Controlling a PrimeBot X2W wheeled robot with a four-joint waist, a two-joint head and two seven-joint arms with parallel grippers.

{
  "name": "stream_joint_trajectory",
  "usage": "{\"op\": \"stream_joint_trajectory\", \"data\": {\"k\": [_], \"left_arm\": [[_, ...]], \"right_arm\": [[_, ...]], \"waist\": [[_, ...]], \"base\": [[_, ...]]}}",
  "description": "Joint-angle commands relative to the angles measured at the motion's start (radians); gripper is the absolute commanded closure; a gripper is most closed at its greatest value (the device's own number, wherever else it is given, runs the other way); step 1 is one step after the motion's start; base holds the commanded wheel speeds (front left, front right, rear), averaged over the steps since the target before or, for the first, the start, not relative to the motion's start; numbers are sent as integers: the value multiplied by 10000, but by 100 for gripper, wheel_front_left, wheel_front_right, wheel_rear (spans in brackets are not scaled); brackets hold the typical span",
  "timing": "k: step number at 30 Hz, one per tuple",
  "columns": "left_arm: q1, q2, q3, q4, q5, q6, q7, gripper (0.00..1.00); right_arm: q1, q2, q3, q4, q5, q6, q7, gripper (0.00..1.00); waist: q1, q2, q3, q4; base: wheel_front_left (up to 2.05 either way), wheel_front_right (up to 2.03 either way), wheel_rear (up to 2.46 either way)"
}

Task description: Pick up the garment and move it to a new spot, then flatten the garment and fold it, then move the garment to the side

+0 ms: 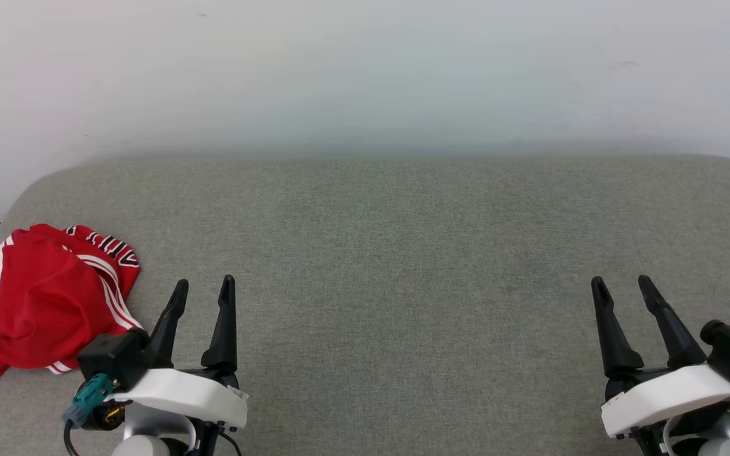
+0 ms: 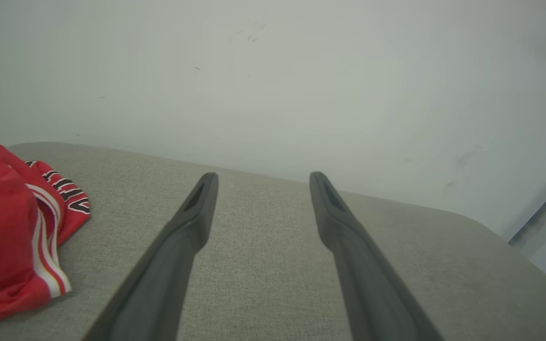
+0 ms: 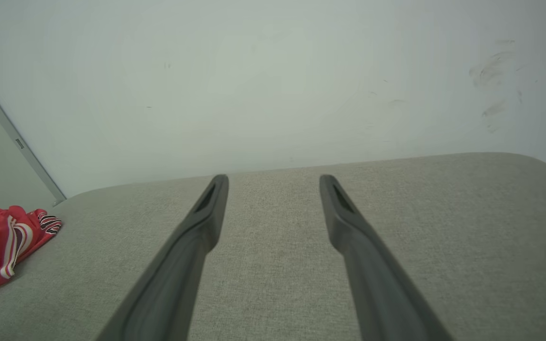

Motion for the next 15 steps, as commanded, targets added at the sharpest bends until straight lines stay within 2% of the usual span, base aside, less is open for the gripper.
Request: {"op": "stream_joint_trajectory", "data": {"k": [1,15], "left_arm": [[5,50,-27,-72,268,45,-88,0],[-50,70,-18,366,1356,131,-403,0]], "right_arm": [[-1,15,-22,-153,-305,0,40,0],[189,148,-197,-233,-1415,-1,256,0]], "waist": [[0,0,2,9],[0,0,28,46]], "base": [[0,0,0],[0,0,0]]}}
